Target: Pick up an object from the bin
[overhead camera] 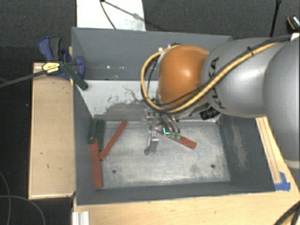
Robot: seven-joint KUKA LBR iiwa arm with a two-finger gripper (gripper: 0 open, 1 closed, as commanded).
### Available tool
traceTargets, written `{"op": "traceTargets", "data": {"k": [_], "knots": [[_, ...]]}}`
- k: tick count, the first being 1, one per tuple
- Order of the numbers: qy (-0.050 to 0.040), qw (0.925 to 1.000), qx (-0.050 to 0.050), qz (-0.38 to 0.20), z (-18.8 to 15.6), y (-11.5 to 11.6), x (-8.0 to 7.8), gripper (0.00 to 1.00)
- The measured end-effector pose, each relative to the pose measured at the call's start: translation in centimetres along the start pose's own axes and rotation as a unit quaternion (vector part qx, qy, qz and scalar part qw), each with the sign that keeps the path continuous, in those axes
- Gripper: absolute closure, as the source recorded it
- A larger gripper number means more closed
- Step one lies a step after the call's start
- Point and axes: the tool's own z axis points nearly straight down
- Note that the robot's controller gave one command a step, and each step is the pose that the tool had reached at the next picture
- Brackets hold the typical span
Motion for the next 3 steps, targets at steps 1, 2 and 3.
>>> {"op": "traceTargets", "data": {"k": [1,2,3], "knots": [[-0.0035,0.9986,-0.002,0.053,5.8,5.7,-2.4,0.0],[-0.0056,0.9999,-0.001,0.015,8.8,7.3,-3.3,0.0],[-0.0033,0.9999,0.0,0.016,8.6,7.2,-3.3,1.0]]}}
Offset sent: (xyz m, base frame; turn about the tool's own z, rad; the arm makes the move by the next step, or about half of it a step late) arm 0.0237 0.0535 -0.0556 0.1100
